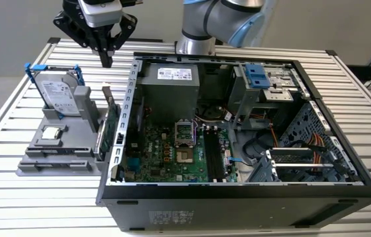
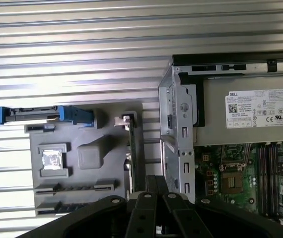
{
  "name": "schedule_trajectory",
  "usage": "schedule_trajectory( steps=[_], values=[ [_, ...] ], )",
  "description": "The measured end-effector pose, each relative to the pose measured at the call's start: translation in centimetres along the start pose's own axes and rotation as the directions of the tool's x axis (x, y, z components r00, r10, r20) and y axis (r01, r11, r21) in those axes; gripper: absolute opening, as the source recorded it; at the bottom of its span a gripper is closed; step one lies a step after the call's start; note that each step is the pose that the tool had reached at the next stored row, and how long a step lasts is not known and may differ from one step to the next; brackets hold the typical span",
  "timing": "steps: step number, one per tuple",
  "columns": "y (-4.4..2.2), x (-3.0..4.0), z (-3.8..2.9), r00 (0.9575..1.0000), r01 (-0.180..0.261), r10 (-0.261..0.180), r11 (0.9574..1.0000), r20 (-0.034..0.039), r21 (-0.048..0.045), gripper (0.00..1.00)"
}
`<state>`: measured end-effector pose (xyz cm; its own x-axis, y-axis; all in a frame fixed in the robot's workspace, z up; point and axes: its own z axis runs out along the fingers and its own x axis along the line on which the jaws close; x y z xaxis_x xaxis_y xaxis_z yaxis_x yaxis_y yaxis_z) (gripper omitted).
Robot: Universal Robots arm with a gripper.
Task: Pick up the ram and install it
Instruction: 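Reach for the ram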
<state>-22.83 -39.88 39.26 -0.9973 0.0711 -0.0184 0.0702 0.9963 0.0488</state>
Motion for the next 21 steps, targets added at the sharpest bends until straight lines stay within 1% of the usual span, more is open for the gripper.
schedule_trajectory(
  steps=[21],
  values=[
    [-0.13,1.83,-0.04,1.0,0.0,0.0,1.0,-0.0007,0.0001,0.0]
  ],
)
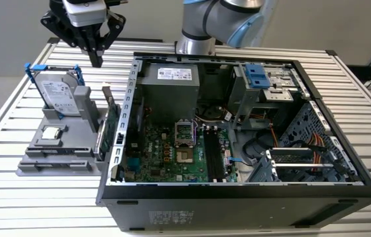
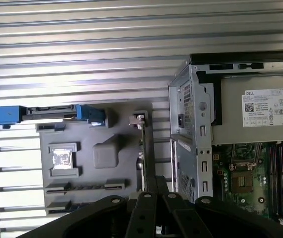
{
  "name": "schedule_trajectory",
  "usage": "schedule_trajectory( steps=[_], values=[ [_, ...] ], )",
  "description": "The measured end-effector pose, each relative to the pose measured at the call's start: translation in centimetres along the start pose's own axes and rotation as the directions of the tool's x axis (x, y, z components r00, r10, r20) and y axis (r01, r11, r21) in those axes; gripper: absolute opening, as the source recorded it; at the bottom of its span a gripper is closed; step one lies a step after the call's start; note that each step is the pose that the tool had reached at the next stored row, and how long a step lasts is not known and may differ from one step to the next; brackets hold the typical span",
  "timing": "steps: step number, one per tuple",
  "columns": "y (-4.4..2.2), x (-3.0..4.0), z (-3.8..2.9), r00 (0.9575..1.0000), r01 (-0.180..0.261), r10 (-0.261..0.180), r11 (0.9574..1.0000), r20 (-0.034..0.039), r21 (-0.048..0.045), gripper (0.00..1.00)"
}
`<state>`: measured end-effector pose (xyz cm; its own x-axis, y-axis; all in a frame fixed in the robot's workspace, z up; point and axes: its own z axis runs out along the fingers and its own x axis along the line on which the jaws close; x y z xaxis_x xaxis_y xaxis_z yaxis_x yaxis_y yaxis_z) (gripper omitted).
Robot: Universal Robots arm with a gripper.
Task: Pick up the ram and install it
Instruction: 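Reach for the ram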
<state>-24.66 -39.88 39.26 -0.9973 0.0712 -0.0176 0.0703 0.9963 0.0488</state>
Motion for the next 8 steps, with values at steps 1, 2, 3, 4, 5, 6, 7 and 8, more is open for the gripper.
schedule_trajectory(
  steps=[1,2,3,4,5,6,7,8],
  values=[
    [0.0,0.08,0.0,1.0,0.0,0.0,1.0,0.0,0.0,0.0],
    [-0.01,0.16,-0.01,1.0,0.0,0.0,1.0,-0.0001,0.0001,0.0],
    [-0.02,0.23,-0.01,1.0,0.0,0.0,1.0,0.0,0.0,0.0],
    [-0.02,0.31,-0.01,1.0,0.0,0.0,1.0,0.0,0.0,0.0],
    [-0.03,0.4,-0.01,1.0,0.0,0.0,1.0,0.0,0.0,0.0],
    [-0.03,0.47,-0.01,1.0,0.0,0.0,1.0,0.0,0.0,0.0],
    [-0.04,0.55,-0.01,1.0,0.0,0.0,1.0,-0.0001,0.0,0.0],
    [-0.04,0.63,-0.02,1.0,0.0,0.0,1.0,-0.0001,0.0,0.0]
  ],
)
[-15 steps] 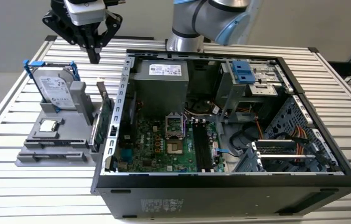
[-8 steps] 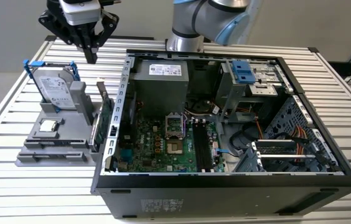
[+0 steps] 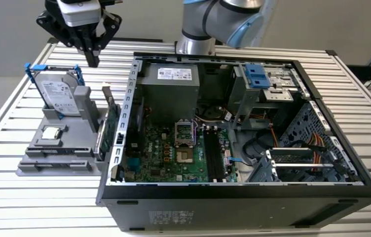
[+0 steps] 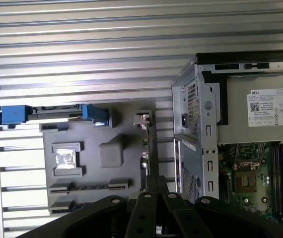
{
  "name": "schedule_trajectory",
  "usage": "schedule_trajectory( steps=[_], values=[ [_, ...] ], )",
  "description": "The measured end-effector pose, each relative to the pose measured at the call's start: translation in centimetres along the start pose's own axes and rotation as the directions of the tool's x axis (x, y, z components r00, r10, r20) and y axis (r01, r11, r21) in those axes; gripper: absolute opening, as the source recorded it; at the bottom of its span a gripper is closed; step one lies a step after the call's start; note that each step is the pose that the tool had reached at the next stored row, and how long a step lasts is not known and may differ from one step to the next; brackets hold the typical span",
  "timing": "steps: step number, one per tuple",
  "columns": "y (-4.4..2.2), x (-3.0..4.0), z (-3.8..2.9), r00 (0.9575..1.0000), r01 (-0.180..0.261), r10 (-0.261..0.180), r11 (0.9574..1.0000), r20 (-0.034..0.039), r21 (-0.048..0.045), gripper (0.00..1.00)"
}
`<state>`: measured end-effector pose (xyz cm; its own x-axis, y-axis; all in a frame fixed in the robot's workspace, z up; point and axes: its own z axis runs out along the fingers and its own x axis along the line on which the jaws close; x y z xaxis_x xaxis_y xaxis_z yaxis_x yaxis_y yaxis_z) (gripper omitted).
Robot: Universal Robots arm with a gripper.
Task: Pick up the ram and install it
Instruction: 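Reach for the ram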
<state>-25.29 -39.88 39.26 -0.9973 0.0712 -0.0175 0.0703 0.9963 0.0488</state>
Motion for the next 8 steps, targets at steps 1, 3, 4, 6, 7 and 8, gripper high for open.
schedule_trajectory(
  steps=[1,3,4,6,7,8],
  values=[
    [-0.01,0.08,0.0,1.0,0.0,0.0,1.0,0.0,0.0,0.0],
    [-0.02,0.24,0.0,1.0,0.0,0.0,1.0,0.0,0.0,0.0],
    [-0.02,0.32,0.0,1.0,0.0,0.0,1.0,0.0,-0.0001,0.0],
    [-0.03,0.48,-0.01,1.0,0.0,0.0,1.0,0.0,0.0,0.0],
    [-0.04,0.55,-0.01,1.0,0.0,0.0,1.0,0.0,0.0,0.0],
    [-0.05,0.63,-0.01,1.0,0.0,0.0,1.0,0.0,0.0,0.0]
  ],
)
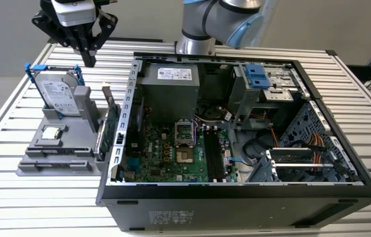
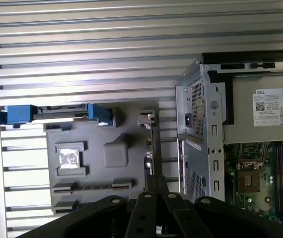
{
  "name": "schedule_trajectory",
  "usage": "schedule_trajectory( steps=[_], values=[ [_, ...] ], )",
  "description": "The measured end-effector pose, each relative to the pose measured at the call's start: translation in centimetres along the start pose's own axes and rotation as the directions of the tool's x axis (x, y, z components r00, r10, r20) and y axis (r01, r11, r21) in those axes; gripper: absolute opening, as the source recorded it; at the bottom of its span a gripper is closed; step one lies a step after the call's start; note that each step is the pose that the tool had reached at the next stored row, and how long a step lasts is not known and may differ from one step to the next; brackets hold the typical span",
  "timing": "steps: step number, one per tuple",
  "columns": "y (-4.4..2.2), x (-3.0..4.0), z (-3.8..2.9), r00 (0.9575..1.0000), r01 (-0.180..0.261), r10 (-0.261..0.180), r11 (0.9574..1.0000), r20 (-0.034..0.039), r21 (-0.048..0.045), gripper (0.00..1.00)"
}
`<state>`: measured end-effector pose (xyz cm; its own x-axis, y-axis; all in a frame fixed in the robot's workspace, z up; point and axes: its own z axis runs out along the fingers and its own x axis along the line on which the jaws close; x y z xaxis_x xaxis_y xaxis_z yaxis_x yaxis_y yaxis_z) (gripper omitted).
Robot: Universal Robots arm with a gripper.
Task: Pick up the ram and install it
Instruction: 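Reach for the ram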
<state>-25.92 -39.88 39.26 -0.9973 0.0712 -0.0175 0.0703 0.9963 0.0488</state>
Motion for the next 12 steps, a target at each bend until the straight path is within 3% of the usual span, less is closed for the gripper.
schedule_trajectory(
  steps=[12],
  values=[
    [-0.06,0.93,-0.02,1.0,0.0,0.0,1.0,0.0,0.0,0.0]
  ],
)
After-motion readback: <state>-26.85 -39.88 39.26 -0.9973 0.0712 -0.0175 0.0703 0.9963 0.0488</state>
